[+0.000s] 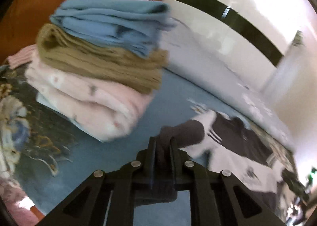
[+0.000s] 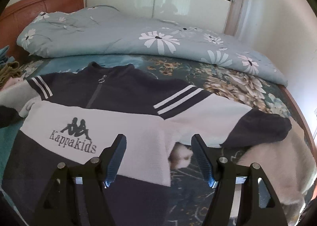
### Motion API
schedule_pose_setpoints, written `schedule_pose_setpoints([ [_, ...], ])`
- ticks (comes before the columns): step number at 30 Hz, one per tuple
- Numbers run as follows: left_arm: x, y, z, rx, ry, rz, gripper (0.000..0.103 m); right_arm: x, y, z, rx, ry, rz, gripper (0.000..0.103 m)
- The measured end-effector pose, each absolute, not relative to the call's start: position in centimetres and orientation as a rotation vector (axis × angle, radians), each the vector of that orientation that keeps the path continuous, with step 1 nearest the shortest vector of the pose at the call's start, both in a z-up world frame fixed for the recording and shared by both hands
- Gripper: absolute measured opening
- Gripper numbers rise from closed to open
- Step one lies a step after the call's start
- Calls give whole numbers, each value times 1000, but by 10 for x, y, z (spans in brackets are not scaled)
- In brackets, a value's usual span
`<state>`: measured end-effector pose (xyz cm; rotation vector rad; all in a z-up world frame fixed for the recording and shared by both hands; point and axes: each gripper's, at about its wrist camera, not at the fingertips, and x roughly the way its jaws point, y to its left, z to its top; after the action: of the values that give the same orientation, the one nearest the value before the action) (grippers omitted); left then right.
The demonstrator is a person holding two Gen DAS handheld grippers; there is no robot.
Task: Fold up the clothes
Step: 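Grasp the jacket sleeve cuff with the left gripper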
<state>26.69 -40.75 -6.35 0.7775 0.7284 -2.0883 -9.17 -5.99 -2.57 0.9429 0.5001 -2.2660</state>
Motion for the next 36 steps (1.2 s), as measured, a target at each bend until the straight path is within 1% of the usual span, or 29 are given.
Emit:
schedule_pose_setpoints([
  [2, 273, -419, -55, 727, 735, -2058, 13, -91, -63, -28, 952, 498, -2257, 69],
  [3, 276, -425, -50, 702, 738, -2043, 17, -91, -65, -29, 956, 498, -2253, 69],
  [5, 282, -436, -42, 656, 743, -2010, 17, -91, -67, -31, 960, 501, -2250, 69],
  [7, 279, -445, -51, 678, 739, -1947, 17, -92, -68, -32, 966, 500, -2249, 69],
  [10, 287, -452, -56, 669, 823, -1934, 27, -95, -64, -33, 977, 494, -2253, 69],
  [12, 295, -452, -55, 645, 858, -1943, 37, -96, -60, -34, 980, 490, -2259, 69],
  [13, 299, -452, -54, 634, 871, -1947, 40, -97, -58, -34, 984, 485, -2262, 69],
  [14, 302, -449, -52, 634, 842, -1949, 46, -98, -56, -35, 989, 478, -2264, 69],
  [15, 305, -447, -49, 636, 814, -1950, 50, -99, -54, -36, 997, 467, -2265, 69],
  [17, 311, -447, -51, 658, 794, -1953, 51, -100, -50, -38, 1015, 443, -2264, 69],
  [19, 321, -445, -53, 660, 811, -1974, 51, -99, -49, -38, 1019, 420, -2252, 69],
  [20, 325, -442, -55, 658, 822, -1989, 52, -97, -50, -38, 1015, 412, -2242, 69],
  [21, 323, -437, -60, 687, 802, -2004, 56, -94, -51, -38, 1005, 413, -2232, 69],
  [23, 321, -427, -70, 746, 763, -2034, 58, -86, -55, -38, 981, 445, -2222, 69],
  [26, 316, -413, -86, 834, 702, -2076, 58, -78, -62, -41, 972, 480, -2202, 69],
  [31, 297, -398, -104, 985, 569, -2102, 58, -70, -68, -48, 991, 481, -2173, 69],
  [36, 277, -398, -113, 1036, 437, -2058, 58, -64, -73, -53, 1010, 479, -2151, 69],
])
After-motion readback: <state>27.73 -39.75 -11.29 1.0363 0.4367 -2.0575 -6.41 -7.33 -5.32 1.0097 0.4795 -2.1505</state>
